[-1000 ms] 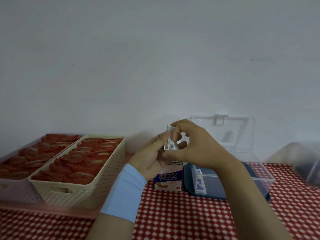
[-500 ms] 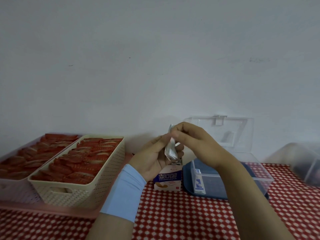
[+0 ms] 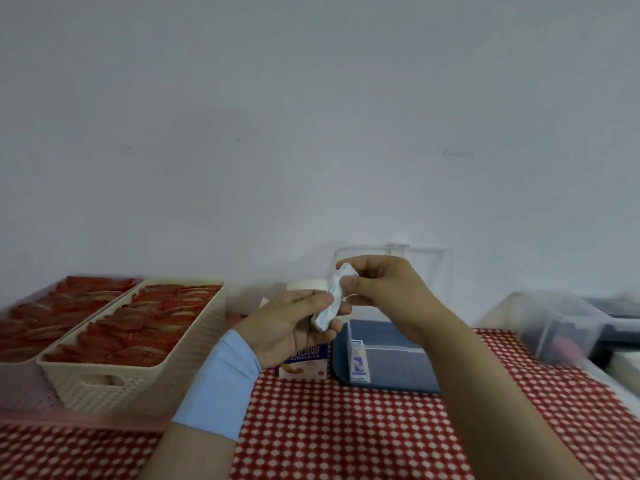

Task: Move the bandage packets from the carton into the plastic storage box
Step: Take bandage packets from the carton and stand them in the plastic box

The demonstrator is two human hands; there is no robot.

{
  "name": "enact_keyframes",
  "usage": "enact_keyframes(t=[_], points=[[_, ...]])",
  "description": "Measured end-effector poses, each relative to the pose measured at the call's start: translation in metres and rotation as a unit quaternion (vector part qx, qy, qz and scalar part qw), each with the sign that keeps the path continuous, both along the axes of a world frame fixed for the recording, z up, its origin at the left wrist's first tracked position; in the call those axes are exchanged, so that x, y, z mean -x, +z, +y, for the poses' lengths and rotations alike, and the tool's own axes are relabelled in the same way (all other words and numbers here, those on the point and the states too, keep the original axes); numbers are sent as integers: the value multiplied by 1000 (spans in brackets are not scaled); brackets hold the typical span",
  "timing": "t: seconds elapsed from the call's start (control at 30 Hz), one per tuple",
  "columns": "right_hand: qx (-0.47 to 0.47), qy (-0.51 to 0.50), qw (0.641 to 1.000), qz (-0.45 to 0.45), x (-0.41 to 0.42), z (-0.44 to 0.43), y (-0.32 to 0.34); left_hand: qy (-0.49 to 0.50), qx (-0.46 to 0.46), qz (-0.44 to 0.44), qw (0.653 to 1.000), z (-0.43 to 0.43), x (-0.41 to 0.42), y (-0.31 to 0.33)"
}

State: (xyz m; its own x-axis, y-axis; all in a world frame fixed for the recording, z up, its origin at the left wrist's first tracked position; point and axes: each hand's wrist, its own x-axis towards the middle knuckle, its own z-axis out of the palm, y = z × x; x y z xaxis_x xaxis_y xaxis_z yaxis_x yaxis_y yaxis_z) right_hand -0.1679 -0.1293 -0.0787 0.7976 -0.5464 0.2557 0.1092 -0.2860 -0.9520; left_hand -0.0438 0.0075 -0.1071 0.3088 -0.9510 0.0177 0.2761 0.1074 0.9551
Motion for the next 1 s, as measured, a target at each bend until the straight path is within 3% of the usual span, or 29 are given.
enact_keyframes(t=[0.13, 0.4, 0.47, 0.5, 0.53, 0.57, 0.6, 0.67, 0.73, 0.8, 0.87, 1.0], points=[[-40, 55, 996, 55, 15, -3, -1, 21, 7, 31, 999, 5, 19, -1], [-148, 103, 982, 50, 33, 0, 1, 33, 29, 85, 995, 8, 47, 8], [-135, 73, 987, 42, 34, -3, 4, 78, 6, 15, 997, 8, 49, 5], [-127, 45, 990, 35, 35, -5, 4, 141, -34, -111, 983, 7, 46, 3], [-116, 14, 993, 27, 35, -6, 5, 224, -81, -269, 933, 6, 40, 0], [-105, -17, 994, 19, 35, -7, 5, 307, -103, -401, 857, 6, 34, -3], [-95, -46, 994, 14, 35, -9, 4, 355, -99, -480, 796, 7, 28, -4], [-76, -84, 993, 15, 33, -12, 1, 354, -104, -592, 717, 4, 10, -9], [-62, -98, 993, 26, 30, -13, -4, 274, -178, -706, 628, -5, -3, -18], [-50, -104, 993, 38, 26, -14, -9, 210, -226, -749, 586, -15, -9, -29], [-34, -116, 992, 45, 23, -16, -14, 184, -233, -758, 581, -23, -13, -39], [16, -144, 988, 57, 16, -24, -25, 221, -235, -781, 534, -30, -18, -45]])
